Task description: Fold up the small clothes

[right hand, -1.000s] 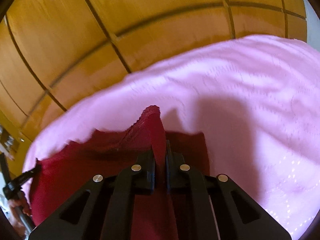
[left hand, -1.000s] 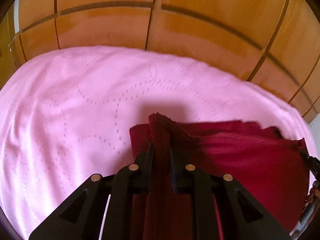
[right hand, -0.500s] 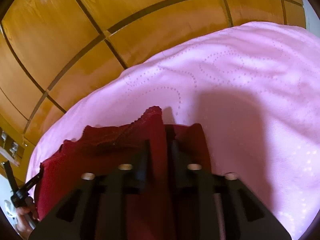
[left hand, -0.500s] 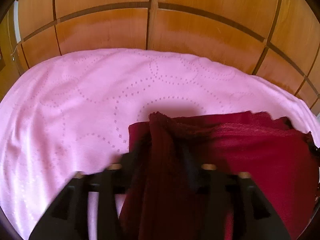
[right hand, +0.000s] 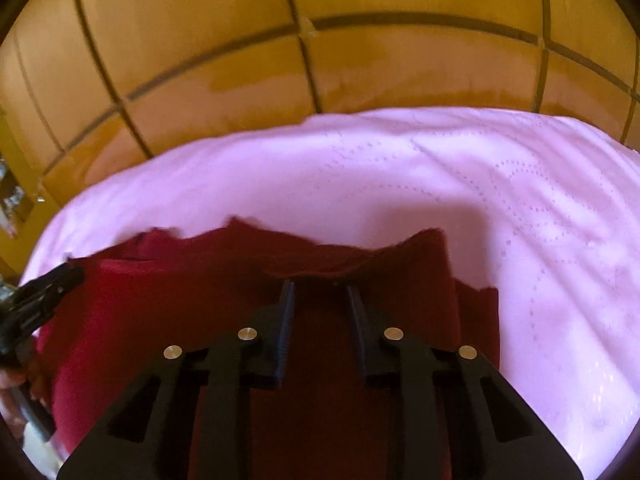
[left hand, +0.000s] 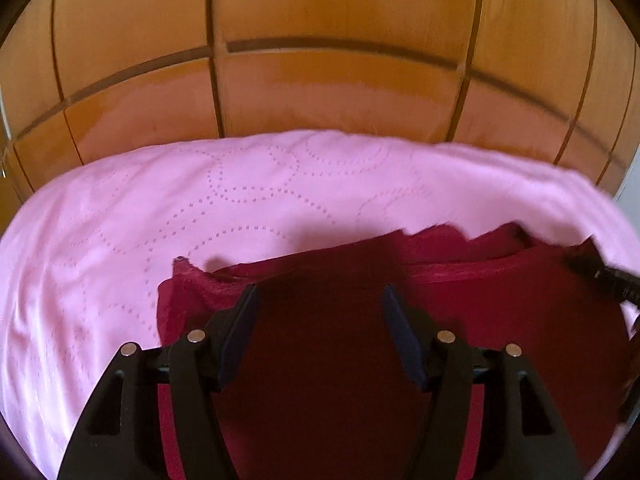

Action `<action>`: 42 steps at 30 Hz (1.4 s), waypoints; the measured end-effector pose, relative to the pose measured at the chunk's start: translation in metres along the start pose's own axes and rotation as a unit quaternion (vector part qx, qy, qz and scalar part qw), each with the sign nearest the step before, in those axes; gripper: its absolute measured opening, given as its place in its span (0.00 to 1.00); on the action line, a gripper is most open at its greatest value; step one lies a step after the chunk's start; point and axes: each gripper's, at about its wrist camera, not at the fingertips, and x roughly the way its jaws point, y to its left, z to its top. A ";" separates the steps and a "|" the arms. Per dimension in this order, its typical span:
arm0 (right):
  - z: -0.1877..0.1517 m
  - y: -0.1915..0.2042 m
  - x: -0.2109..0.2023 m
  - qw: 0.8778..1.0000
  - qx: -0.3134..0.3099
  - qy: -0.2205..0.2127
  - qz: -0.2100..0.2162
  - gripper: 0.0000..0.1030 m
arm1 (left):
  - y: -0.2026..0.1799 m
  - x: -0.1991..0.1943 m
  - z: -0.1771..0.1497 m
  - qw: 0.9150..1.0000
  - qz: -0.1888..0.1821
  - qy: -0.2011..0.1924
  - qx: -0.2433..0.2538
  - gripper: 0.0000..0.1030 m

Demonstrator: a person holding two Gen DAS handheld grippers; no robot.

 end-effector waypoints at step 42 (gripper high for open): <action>-0.025 0.028 -0.052 0.996 0.017 -0.075 -0.034 0.44 | 0.063 0.002 -0.041 0.992 -0.004 0.022 -0.124 0.93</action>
